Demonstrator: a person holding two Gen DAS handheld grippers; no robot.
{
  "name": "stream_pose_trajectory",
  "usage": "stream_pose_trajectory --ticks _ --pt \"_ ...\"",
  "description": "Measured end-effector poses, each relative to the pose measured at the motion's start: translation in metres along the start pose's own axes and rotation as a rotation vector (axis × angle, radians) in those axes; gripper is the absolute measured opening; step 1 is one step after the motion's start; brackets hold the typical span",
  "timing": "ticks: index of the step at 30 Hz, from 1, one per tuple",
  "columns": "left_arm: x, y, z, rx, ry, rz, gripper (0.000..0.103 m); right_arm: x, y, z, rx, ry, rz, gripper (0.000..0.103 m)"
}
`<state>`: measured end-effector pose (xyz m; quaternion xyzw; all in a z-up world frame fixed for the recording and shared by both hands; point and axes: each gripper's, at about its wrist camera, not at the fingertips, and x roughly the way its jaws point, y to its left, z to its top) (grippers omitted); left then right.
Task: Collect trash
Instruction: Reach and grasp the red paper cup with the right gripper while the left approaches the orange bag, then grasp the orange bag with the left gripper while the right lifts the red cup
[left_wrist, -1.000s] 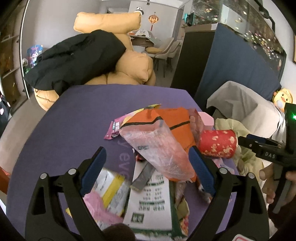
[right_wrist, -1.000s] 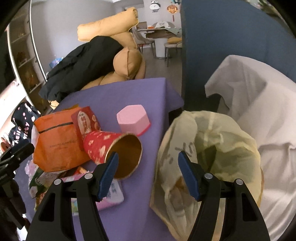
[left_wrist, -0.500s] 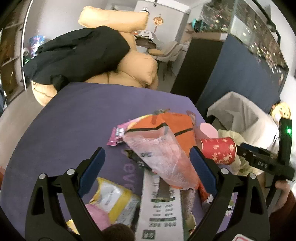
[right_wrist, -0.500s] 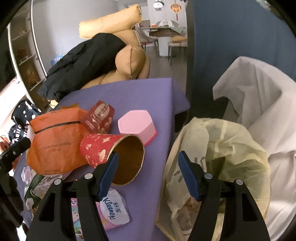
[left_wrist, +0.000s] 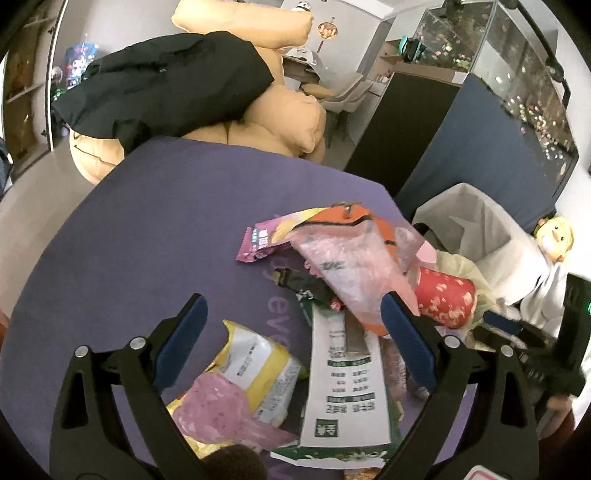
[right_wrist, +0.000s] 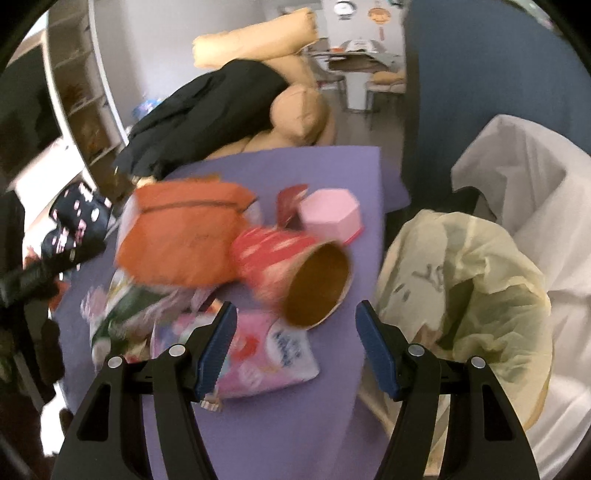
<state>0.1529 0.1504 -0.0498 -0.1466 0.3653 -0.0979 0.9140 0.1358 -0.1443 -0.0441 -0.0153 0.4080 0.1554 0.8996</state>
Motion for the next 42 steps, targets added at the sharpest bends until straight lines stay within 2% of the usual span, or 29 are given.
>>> stream_pose_trajectory --ticks 3,9,10,11,13,14,15,17,21,25,27,31,33,34,37,38,42 --pt "-0.001 -0.008 0.009 0.004 -0.011 -0.024 0.09 0.001 0.004 0.006 -0.022 -0.018 -0.036 0.063" --pt "-0.004 -0.021 0.021 -0.013 -0.056 -0.039 0.089 0.019 -0.004 0.031 0.022 -0.029 0.038 0.062" --pt "-0.003 -0.02 0.023 -0.021 -0.057 -0.038 0.088 0.026 -0.004 0.035 0.024 -0.017 0.053 0.053" --pt "-0.001 -0.02 0.024 -0.027 -0.052 -0.037 0.087 0.033 -0.005 0.04 0.032 0.001 0.084 0.037" --pt "0.0 -0.02 0.026 -0.034 -0.049 -0.043 0.086 0.042 -0.008 0.048 0.062 0.019 0.176 0.019" --pt "0.0 -0.021 0.026 -0.034 -0.05 -0.048 0.086 0.043 -0.009 0.05 0.073 0.017 0.206 0.015" --pt "0.001 -0.021 0.026 -0.032 -0.05 -0.054 0.086 0.043 -0.009 0.053 0.073 0.009 0.227 0.013" --pt "0.004 -0.025 0.027 -0.019 -0.04 -0.066 0.087 0.038 -0.005 0.056 0.033 -0.015 0.206 0.008" --pt "0.019 -0.039 0.028 0.055 0.006 0.003 0.09 0.026 -0.009 0.057 0.026 -0.047 0.193 0.007" --pt "0.026 -0.037 0.029 0.003 0.021 -0.015 0.089 0.016 -0.02 0.054 0.046 -0.06 0.185 0.006" --pt "0.029 -0.036 0.031 -0.025 0.027 -0.016 0.078 0.014 -0.024 0.052 0.048 -0.061 0.18 0.006" --pt "0.041 -0.038 0.034 -0.027 0.068 0.003 0.065 0.009 -0.025 0.052 0.037 -0.079 0.16 0.006" --pt "0.047 -0.038 0.033 -0.031 0.115 -0.03 0.039 0.006 -0.027 0.052 0.041 -0.085 0.158 0.006" --pt "0.045 -0.041 0.034 -0.021 0.12 -0.037 0.035 0.003 -0.027 0.053 0.041 -0.09 0.156 0.006" --pt "0.024 -0.049 0.039 0.022 0.05 -0.014 0.027 -0.013 -0.03 0.059 0.031 -0.123 0.146 0.006" --pt "0.013 -0.053 0.043 0.033 0.011 0.003 0.019 -0.023 -0.032 0.063 0.028 -0.143 0.14 0.006" --pt "-0.023 -0.062 0.061 0.05 -0.091 0.044 0.015 -0.051 -0.04 0.069 0.028 -0.203 0.132 0.006"
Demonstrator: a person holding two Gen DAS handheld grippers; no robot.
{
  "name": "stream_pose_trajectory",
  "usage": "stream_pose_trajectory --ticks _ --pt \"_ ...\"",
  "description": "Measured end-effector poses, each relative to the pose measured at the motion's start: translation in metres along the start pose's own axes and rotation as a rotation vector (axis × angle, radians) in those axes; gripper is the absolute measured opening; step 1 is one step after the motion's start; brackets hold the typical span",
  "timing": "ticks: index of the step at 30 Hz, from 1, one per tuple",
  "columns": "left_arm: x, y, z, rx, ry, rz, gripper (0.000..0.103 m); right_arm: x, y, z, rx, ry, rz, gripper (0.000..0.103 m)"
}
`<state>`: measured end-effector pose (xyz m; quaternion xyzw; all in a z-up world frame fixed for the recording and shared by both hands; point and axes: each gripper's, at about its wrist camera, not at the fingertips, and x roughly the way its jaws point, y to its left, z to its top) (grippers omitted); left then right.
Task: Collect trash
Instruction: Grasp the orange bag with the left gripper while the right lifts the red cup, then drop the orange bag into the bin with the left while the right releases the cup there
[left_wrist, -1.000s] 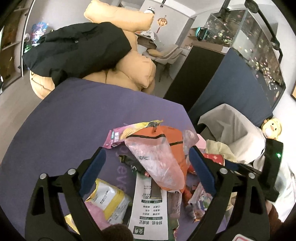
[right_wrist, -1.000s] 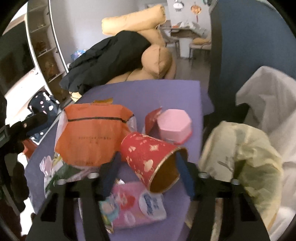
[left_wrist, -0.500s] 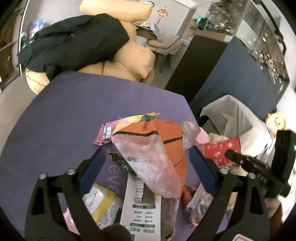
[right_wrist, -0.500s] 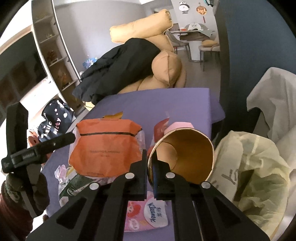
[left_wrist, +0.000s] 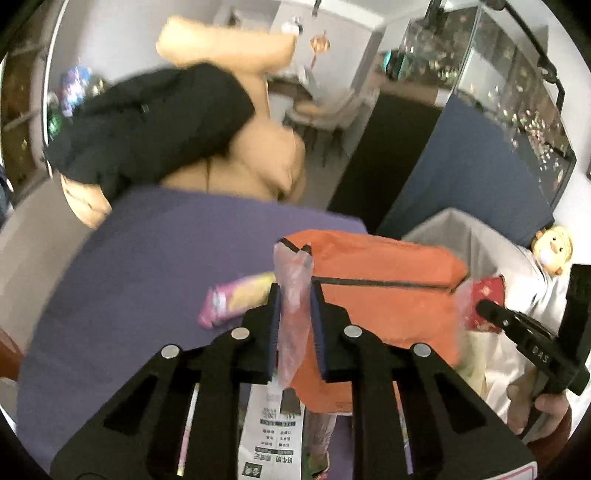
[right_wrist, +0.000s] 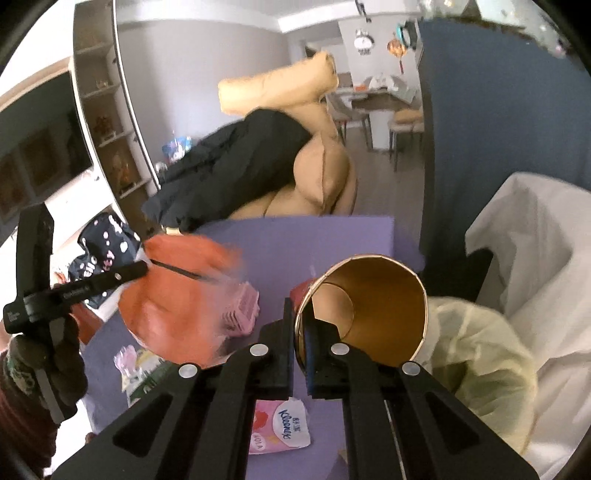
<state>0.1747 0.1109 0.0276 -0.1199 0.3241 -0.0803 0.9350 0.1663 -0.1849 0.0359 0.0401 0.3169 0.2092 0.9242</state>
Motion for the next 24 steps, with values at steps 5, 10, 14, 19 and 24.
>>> stream_pose_trajectory --ticks 5,10,14,19,24 --pt "-0.025 -0.026 0.012 0.071 -0.067 0.059 0.015 -0.025 -0.011 0.006 -0.003 -0.046 -0.025 0.006" --pt "-0.021 -0.053 0.019 0.104 -0.074 0.038 0.015 -0.048 -0.038 0.007 0.027 -0.071 -0.072 0.006" --pt "-0.003 -0.093 0.022 0.161 -0.056 0.006 0.015 -0.073 -0.064 0.006 0.046 -0.103 -0.13 0.006" --pt "0.031 -0.155 0.019 0.27 -0.02 -0.03 0.015 -0.107 -0.109 -0.001 0.098 -0.138 -0.212 0.006" --pt "0.067 -0.224 -0.002 0.451 -0.022 -0.004 0.015 -0.122 -0.152 -0.015 0.134 -0.135 -0.293 0.006"
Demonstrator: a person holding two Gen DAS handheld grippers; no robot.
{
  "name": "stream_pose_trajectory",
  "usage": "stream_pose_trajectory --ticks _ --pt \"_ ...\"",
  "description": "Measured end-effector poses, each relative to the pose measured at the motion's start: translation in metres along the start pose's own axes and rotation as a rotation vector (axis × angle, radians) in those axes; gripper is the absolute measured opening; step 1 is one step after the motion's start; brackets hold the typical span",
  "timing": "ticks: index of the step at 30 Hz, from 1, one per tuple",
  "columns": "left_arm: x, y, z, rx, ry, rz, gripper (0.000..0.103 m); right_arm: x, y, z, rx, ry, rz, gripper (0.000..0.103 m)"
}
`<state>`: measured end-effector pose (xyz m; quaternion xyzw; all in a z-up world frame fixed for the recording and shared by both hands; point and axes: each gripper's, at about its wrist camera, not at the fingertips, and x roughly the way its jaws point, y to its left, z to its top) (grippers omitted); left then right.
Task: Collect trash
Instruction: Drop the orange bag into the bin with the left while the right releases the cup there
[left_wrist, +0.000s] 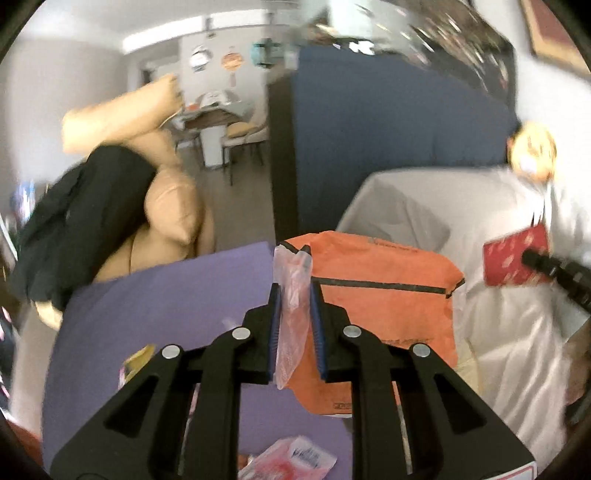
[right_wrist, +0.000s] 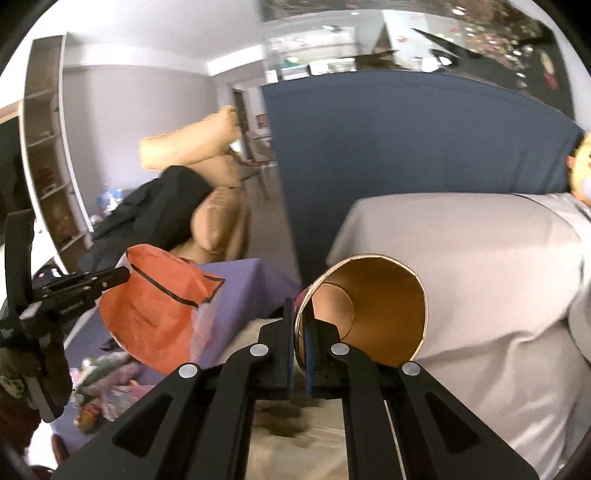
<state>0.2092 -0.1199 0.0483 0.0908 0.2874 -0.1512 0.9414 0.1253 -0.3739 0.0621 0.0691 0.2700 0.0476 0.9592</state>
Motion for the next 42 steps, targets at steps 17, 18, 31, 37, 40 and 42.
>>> stream_pose_trajectory --ticks 17,18,31,37,40,42 --pt "0.099 -0.072 -0.039 -0.034 0.289 -0.234 0.044 0.009 -0.066 -0.04 0.147 0.016 0.027 0.006" --pt "0.099 -0.065 -0.038 -0.075 0.296 -0.259 0.048 0.012 -0.062 -0.039 0.147 0.018 0.037 0.006" --pt "0.042 0.003 -0.04 -0.242 0.237 -0.218 0.052 0.064 0.037 -0.045 0.064 0.097 0.273 0.006" --pt "0.018 0.02 -0.057 -0.22 0.215 -0.188 0.052 0.116 0.055 -0.077 0.077 0.225 0.257 0.006" --pt "0.01 0.034 -0.066 -0.246 0.204 -0.177 0.052 0.141 0.05 -0.093 0.1 0.287 0.216 0.006" --pt "0.006 0.042 -0.071 -0.268 0.197 -0.179 0.052 0.16 0.048 -0.104 0.102 0.335 0.178 0.006"
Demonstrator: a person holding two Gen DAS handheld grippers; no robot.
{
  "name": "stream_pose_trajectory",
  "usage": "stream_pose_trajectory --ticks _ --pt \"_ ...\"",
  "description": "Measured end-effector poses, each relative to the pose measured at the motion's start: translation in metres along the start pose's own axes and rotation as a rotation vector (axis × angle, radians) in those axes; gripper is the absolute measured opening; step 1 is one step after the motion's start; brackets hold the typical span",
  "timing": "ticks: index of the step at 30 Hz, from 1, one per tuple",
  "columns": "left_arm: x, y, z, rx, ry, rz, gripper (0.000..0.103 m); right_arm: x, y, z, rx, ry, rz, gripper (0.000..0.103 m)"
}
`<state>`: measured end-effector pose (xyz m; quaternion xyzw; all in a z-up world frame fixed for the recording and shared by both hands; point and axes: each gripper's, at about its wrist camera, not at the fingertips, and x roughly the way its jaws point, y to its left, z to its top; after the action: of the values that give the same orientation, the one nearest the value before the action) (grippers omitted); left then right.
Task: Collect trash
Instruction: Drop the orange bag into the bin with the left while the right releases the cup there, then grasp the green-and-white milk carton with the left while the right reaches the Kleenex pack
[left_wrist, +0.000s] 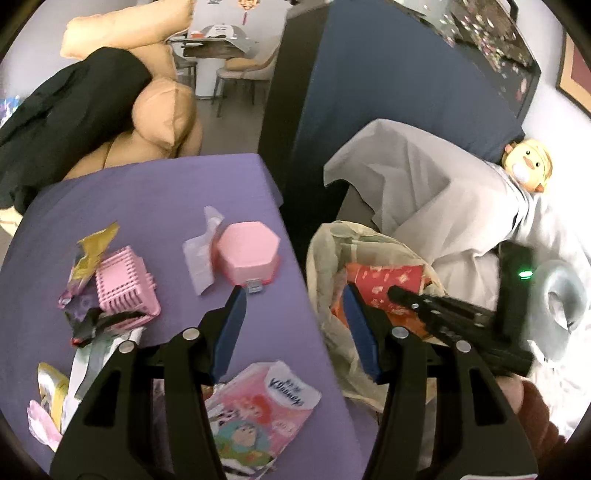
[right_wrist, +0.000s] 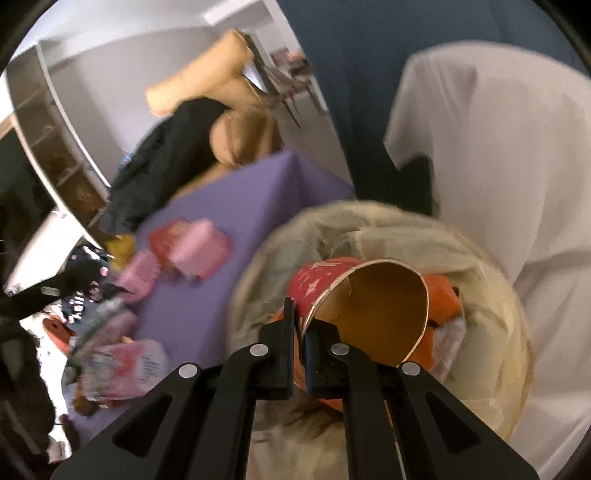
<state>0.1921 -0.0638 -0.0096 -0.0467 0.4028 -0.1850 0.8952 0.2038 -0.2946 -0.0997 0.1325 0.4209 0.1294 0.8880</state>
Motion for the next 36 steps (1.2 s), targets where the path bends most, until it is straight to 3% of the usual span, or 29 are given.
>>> stream_pose_trajectory --ticks 5,10,12,14,15,19,25,31,36 --pt "-0.008 0.019 -0.007 -0.036 -0.016 0.0 0.052 0.023 -0.007 -0.012 0.017 0.078 -0.042 0.006" --pt "-0.009 0.04 -0.012 -0.087 -0.023 0.021 0.056 0.019 -0.002 -0.016 0.007 0.1 -0.043 0.01" --pt "-0.012 0.046 -0.014 -0.101 -0.027 0.013 0.056 0.01 -0.001 -0.018 -0.01 0.104 -0.079 0.026" --pt "-0.017 0.051 -0.017 -0.104 -0.039 -0.002 0.057 0.0 0.001 -0.022 -0.031 0.092 -0.094 0.049" --pt "-0.021 0.052 -0.017 -0.106 -0.047 -0.014 0.057 -0.008 0.002 -0.024 -0.041 0.091 -0.103 0.051" --pt "-0.043 0.071 -0.016 -0.121 -0.094 -0.034 0.057 -0.037 0.013 -0.027 -0.064 0.065 -0.138 0.052" --pt "-0.073 0.11 -0.024 -0.128 -0.141 0.044 0.057 -0.067 0.064 -0.033 -0.162 0.033 -0.099 0.052" --pt "-0.098 0.144 -0.055 -0.107 -0.137 0.073 0.057 -0.061 0.124 -0.046 -0.22 0.062 0.027 0.053" --pt "-0.115 0.162 -0.08 -0.08 -0.127 0.088 0.057 -0.048 0.168 -0.066 -0.276 0.074 0.068 0.053"
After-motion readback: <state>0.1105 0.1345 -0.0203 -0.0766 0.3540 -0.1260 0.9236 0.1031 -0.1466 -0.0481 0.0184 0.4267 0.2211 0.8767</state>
